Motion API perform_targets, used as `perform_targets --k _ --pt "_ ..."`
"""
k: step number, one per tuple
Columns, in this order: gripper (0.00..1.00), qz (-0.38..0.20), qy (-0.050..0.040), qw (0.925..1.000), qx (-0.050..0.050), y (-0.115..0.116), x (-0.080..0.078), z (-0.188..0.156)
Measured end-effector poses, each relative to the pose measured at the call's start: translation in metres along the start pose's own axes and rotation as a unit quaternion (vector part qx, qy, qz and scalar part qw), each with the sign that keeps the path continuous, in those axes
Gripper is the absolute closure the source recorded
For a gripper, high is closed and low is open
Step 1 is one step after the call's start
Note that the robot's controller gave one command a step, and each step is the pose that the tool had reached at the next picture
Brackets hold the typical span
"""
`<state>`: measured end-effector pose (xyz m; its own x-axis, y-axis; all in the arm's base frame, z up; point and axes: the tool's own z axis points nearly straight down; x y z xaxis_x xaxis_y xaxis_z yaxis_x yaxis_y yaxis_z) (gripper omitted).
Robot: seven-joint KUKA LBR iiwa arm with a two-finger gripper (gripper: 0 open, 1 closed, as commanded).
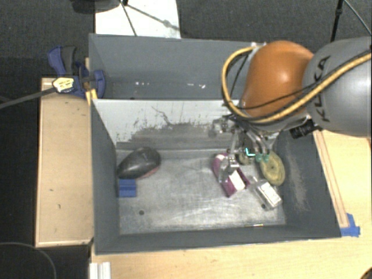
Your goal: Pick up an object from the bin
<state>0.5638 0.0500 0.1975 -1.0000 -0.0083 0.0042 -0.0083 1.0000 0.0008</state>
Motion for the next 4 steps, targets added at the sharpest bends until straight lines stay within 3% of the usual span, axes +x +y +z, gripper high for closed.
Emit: perform_targets --k 1,2,3,4 --pt "0.0 0.007 0.0007 1.0 0.001 -0.061 0.004 0.09" --pt "0.0 -0.154 -0.0105 0.9879 0.001 -0.06 0.012 0.123" --pt "0.0 -0.491 -0.0064 0.8711 0.003 -0.104 -0.022 0.108" --pt "0.0 -0.651 -0.0037 0.7593 0.003 -0.093 0.014 0.126"
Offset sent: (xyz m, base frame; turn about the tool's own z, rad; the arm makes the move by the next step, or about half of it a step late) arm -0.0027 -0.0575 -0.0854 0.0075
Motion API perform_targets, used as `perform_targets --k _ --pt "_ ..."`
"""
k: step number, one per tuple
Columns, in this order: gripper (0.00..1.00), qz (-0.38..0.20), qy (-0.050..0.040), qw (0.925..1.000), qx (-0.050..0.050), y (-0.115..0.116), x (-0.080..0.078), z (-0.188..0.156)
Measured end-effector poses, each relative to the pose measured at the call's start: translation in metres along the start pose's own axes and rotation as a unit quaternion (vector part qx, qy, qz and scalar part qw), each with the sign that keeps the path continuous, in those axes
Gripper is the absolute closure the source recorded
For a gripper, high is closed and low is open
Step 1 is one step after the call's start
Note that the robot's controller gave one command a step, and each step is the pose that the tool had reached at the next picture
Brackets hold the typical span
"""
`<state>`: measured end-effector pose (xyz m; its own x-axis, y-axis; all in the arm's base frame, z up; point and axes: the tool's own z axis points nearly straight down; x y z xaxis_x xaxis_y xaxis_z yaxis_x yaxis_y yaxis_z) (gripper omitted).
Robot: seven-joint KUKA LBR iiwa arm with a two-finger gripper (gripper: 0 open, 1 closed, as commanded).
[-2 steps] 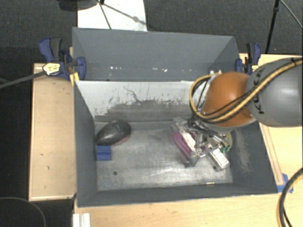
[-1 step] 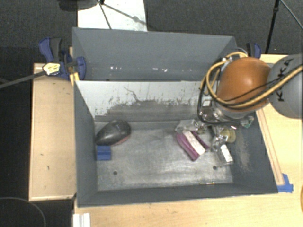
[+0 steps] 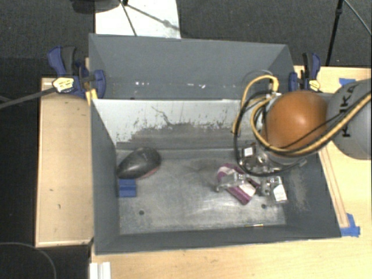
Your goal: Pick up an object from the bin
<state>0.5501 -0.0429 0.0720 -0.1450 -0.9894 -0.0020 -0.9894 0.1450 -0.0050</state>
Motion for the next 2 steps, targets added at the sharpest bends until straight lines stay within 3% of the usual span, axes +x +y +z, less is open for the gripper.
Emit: perform_targets --k 1,2 --pt "0.0 -0.184 -0.0006 0.983 -0.002 -0.0402 -0.0149 0.0017" --pt "1.0 -0.18 0.0009 0.9837 -0.003 -0.0409 -0.0135 0.0003"
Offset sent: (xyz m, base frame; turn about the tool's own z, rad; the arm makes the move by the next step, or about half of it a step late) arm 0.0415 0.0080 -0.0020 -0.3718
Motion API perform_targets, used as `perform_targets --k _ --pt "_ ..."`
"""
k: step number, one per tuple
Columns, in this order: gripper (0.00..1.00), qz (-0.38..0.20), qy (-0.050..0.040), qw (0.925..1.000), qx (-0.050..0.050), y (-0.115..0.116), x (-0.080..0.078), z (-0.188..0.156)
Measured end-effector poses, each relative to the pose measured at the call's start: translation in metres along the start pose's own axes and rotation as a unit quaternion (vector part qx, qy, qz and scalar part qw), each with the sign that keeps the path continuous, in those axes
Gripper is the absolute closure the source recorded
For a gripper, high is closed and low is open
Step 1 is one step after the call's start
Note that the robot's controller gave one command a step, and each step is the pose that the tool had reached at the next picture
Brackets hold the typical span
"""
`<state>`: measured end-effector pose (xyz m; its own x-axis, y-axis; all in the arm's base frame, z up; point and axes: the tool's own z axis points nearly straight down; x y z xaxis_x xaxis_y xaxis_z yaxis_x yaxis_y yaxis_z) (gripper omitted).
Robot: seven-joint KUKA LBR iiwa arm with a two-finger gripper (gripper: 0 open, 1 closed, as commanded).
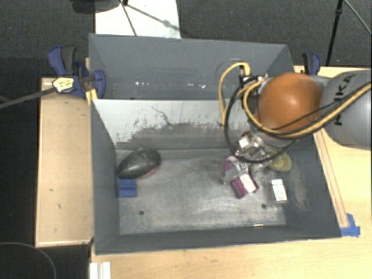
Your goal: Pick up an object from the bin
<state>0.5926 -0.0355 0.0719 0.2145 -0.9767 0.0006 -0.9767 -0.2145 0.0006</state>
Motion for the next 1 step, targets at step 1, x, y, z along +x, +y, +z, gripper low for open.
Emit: perform_targets --k 1 --pt "1.0 -0.062 0.0004 0.998 0.004 0.012 0.0029 -0.1409"
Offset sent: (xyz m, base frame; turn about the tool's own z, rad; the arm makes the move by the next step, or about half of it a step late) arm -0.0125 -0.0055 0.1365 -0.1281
